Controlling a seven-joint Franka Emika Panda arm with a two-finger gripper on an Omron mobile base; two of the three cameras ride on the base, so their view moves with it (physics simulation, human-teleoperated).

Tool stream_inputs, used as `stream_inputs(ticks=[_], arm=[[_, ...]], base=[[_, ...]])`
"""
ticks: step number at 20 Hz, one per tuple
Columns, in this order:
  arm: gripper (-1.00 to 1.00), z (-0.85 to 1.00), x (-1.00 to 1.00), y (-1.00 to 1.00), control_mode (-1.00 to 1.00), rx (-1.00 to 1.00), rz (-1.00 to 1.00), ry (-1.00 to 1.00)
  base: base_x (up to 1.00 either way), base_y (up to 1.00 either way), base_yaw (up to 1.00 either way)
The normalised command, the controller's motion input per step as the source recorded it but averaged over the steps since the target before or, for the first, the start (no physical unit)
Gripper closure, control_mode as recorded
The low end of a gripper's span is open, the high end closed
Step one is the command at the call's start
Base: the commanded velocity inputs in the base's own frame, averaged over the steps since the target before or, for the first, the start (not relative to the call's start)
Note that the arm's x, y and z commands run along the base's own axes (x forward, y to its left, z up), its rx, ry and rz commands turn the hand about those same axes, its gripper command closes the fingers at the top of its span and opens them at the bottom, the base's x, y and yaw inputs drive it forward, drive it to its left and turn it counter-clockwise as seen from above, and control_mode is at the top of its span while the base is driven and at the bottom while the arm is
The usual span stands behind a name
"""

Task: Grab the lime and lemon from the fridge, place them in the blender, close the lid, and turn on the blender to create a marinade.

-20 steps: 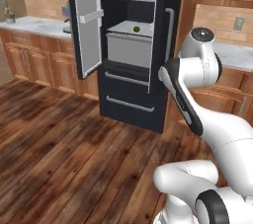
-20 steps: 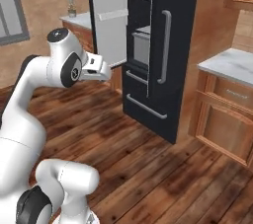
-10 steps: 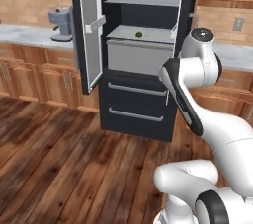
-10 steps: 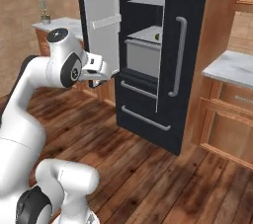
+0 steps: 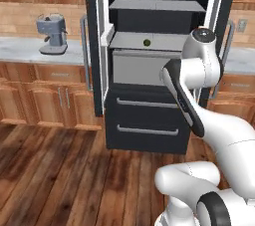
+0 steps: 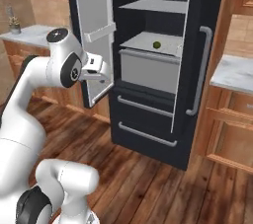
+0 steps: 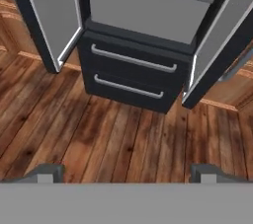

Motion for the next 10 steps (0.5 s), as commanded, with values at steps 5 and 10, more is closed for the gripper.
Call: stream_inputs(ticks=[5, 10], arm=[[-1.0, 0.0, 0.0, 0.0, 1.0, 0.0, 0.0, 0.0], [-1.0, 0.0, 0.0, 0.0, 1.0, 0.0, 0.0, 0.0]], base=[[0.86, 0.42, -0.33], [0.78, 0.01, -0.33]])
